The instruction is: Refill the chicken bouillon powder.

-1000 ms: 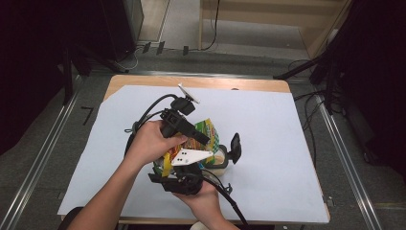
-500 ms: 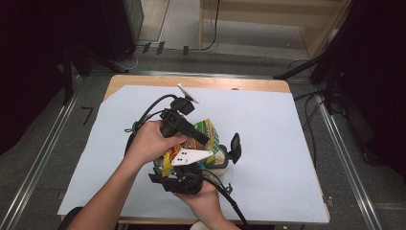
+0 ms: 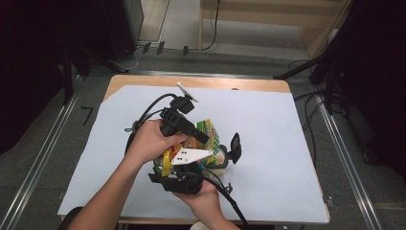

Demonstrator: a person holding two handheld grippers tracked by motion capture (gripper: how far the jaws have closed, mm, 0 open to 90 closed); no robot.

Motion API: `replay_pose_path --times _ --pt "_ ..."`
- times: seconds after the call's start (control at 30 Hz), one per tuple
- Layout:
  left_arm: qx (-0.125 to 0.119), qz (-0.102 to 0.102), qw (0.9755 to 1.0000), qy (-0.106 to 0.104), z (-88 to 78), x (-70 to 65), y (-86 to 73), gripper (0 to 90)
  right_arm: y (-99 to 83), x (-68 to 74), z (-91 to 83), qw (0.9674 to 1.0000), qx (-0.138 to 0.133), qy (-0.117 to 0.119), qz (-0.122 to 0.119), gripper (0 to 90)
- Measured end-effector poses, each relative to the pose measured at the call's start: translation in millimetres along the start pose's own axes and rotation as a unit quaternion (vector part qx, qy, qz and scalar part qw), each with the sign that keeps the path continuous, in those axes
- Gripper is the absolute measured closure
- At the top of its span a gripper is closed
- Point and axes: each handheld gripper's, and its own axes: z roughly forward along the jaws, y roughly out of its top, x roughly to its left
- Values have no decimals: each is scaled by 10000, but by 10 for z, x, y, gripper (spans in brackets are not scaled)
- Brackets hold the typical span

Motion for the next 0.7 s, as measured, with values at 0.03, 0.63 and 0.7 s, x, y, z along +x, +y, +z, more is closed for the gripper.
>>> replay_pose_path --times 0.03,0.63,0.7 --pt "0 0 10000 0 0 0 0 690 0 -1 -1 10000 3 8 7 729" --pt "14 -2 10000 56 -9 -16 2 690 10 4 -14 10000 47 11 -85 726" --pt "7 41 10000 81 -17 -31 0 689 13 15 -19 9999 18 -3 -126 727"
